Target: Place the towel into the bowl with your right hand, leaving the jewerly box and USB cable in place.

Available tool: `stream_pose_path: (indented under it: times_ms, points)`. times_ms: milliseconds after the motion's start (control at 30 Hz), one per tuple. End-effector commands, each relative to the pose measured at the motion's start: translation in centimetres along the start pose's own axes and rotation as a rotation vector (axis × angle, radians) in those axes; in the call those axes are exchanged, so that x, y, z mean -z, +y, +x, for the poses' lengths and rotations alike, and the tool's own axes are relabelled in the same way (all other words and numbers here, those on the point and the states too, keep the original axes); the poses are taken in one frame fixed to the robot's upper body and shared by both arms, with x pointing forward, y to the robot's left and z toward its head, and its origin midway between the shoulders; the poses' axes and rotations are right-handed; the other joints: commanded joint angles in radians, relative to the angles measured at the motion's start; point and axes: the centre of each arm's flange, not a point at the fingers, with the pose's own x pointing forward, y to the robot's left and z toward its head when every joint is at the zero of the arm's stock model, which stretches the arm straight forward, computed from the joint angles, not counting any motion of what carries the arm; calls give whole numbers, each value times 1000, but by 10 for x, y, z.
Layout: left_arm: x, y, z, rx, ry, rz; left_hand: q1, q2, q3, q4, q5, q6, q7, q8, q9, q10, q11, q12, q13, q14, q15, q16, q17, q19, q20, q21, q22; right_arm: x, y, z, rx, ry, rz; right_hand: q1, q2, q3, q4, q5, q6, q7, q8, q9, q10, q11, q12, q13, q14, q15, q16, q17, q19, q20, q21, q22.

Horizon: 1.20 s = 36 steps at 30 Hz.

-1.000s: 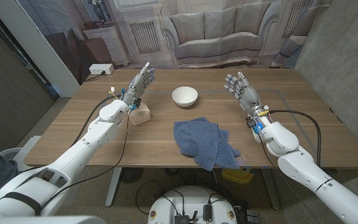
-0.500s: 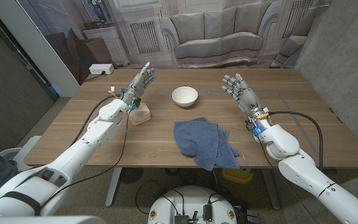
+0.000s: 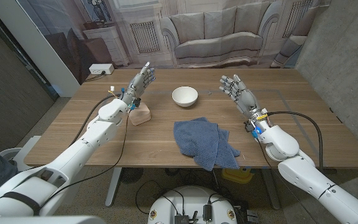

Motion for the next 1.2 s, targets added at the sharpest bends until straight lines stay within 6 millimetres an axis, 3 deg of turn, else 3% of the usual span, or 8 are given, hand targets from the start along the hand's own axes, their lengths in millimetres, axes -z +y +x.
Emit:
stream_pose_path:
  times_ms: [33,233,467,1200]
  points:
    - [-2,2,1,8,10,11,7,-5,1,-2,-2,12,2,-3,2,-2,-1,-2,0,-8,3,6,6,-5,-18,4,3,-7,10,-4,-39,-8,-26,7,4,3,-7,-2,8,-3,8,3,15,-1,9,1,12,0,5,2,9,-38,6,3]
    - [-3,1,3,17,13,13,7,-4,0,-2,-2,11,2,-3,2,-2,-1,-3,0,-8,3,6,6,-5,-18,4,4,-10,14,-7,-42,-13,-42,11,3,2,-11,-2,17,-8,8,3,33,-5,13,1,27,-11,6,2,19,-41,6,3]
    - [-7,-1,7,25,2,22,8,-4,-1,-2,-3,11,2,-4,2,0,-1,-2,0,-7,2,6,6,-5,-17,4,4,-12,18,-10,-39,-20,-64,25,2,2,-23,0,52,-28,15,3,71,-36,20,-1,67,-38,10,0,52,-54,11,2]
    - [-6,-2,8,16,-9,17,9,-2,-3,-3,-5,17,0,-3,2,5,-1,-1,0,1,1,9,6,-4,-16,5,4,-17,28,-21,-31,2,-188,33,2,0,-30,0,77,-44,16,4,95,-62,20,-1,88,-54,7,0,72,-47,11,3]
